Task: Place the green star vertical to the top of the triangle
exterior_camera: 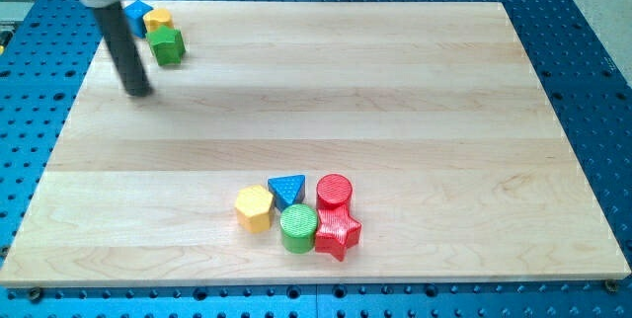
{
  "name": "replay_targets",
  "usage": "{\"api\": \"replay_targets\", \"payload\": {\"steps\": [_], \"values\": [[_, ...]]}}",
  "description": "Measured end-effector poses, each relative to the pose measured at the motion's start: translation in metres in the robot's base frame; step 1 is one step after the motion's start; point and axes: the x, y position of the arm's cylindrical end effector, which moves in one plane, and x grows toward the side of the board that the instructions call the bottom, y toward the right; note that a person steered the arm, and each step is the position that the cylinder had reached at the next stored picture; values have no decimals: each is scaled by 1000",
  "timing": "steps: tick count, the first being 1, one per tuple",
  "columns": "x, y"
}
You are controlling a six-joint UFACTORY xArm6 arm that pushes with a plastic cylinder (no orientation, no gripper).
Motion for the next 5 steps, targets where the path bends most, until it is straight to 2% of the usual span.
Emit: {"api": "replay_targets", "payload": {"steps": [1,3,4,5], "values": [[-48,-27],[-56,80],[-85,80],[-89,106]]}}
